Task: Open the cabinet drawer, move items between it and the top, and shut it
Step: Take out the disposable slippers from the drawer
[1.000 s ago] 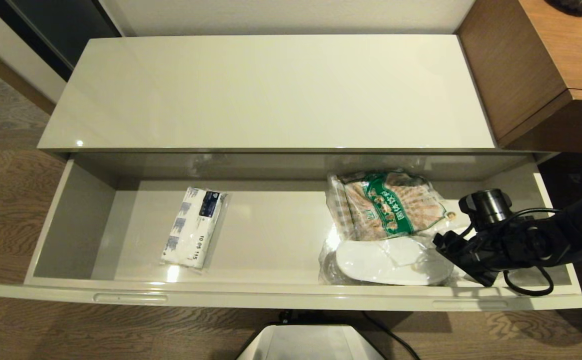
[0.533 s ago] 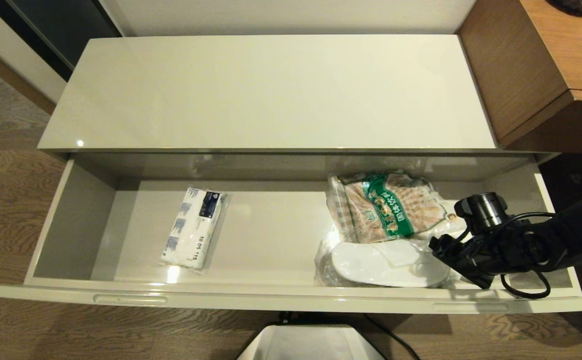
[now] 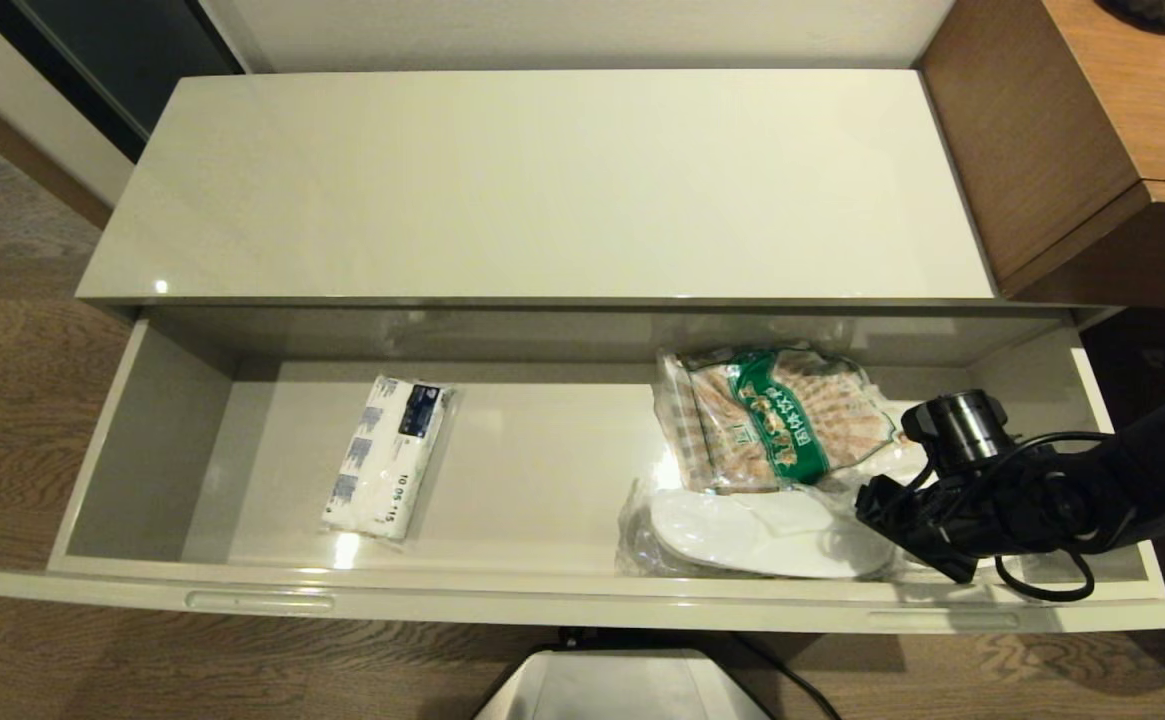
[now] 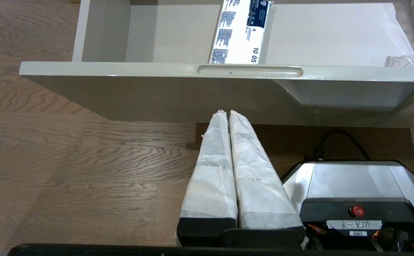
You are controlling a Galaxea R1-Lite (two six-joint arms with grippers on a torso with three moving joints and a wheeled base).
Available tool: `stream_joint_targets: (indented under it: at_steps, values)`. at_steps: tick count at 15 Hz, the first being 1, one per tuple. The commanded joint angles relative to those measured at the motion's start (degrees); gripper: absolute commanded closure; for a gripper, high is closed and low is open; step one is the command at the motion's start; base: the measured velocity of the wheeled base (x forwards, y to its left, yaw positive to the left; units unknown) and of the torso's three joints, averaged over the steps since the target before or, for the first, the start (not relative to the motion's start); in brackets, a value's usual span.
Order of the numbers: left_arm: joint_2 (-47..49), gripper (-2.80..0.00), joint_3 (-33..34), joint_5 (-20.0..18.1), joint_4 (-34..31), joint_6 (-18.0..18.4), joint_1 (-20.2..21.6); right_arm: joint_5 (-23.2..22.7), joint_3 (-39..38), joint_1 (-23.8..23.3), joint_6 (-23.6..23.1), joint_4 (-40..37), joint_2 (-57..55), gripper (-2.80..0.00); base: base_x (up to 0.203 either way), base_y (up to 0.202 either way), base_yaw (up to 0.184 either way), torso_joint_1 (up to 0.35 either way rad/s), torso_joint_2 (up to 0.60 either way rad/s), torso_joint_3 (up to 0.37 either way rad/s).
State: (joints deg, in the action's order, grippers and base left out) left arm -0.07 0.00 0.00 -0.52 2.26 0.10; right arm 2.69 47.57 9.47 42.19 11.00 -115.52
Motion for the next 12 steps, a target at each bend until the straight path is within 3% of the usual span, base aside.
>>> stream_joint_targets:
  at_steps: [1, 12]
  values:
    - [0.07, 0.0, 0.0, 0.0, 0.0, 0.02, -0.01, 0.12, -0.11, 0.02, 0.26, -0.28, 0.2, 0.0, 0.0, 0.0, 0.0, 0.0, 0.0, 0.0]
    - [0.07, 0.0, 0.0, 0.0, 0.0, 0.02, -0.01, -6.17, -0.78, -0.14, -1.11, -0.96, 5.55, 0.0, 0.0, 0.0, 0.0, 0.0, 0.0, 0.0]
